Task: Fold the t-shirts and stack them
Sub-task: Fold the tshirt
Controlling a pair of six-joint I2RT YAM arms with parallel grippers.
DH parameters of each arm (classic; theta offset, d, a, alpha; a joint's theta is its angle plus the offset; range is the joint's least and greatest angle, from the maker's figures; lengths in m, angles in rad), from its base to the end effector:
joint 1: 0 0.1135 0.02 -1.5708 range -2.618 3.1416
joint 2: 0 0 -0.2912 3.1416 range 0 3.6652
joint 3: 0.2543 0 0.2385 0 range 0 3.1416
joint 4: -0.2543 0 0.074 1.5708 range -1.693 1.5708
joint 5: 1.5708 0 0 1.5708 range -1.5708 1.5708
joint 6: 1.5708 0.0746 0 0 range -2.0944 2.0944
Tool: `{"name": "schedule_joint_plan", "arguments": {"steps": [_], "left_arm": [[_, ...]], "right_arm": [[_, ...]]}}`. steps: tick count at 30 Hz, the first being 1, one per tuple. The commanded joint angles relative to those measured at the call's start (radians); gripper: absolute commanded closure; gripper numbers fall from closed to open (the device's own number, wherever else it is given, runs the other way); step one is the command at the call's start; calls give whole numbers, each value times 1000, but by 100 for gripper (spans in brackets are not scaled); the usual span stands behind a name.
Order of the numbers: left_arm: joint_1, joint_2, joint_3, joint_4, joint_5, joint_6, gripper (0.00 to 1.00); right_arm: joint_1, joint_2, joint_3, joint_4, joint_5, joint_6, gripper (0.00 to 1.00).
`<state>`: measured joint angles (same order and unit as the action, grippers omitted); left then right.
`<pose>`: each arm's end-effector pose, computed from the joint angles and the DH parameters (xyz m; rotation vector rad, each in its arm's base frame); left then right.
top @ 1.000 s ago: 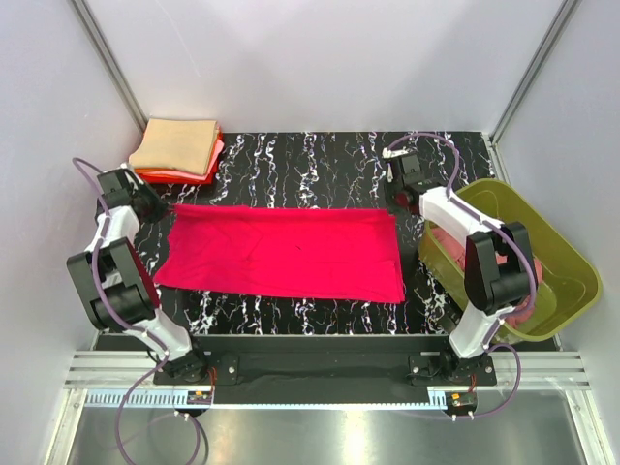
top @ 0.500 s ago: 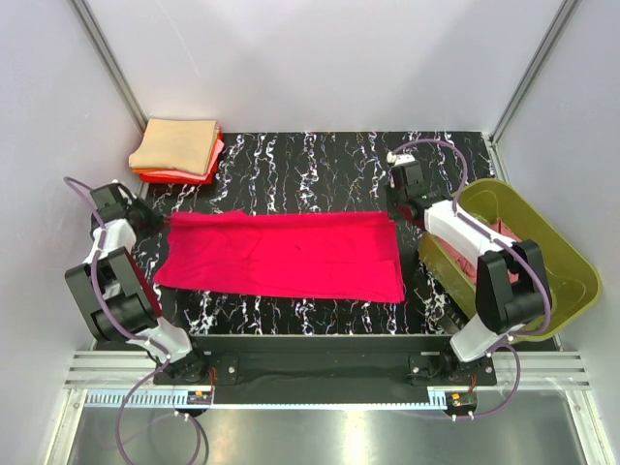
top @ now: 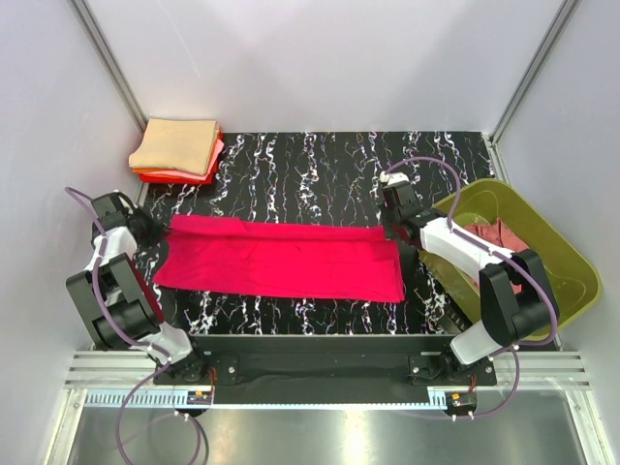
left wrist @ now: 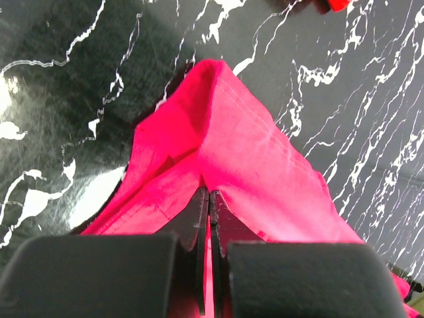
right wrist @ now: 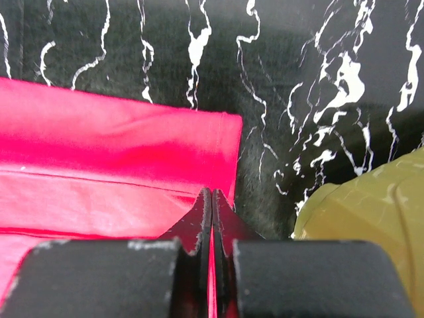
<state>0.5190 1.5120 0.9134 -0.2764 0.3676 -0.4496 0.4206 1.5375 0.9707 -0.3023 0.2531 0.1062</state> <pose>0.2907 0.1352 0.2135 -0.9761 2.2035 -0.4165 0.3104 0.1184 0.2195 -0.2655 2.3893 -0.0662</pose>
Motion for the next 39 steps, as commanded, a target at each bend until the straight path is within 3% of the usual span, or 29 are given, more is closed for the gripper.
{"name": "schedule_joint_plan", "arguments": {"steps": [1, 23, 26, 29, 32, 39], "left_arm": [[10, -50, -5, 13, -16, 12, 100], [12, -105, -90, 5, -54, -29, 100], [12, -85, -91, -4, -56, -14, 100], [12, -76, -91, -1, -41, -12, 100], [12, -73, -93, -6, -32, -3, 100], [9, -96, -105, -9, -3, 8, 100]], "right_arm": [[17, -30, -26, 29, 58, 23, 100], [44, -62, -78, 3, 78, 55, 99], [53, -89, -87, 0, 65, 47, 94], [84, -93, -58, -11, 29, 38, 78], [99, -94, -11, -46, -40, 91, 68], [210, 36, 134, -96, -17, 271, 68]]}}
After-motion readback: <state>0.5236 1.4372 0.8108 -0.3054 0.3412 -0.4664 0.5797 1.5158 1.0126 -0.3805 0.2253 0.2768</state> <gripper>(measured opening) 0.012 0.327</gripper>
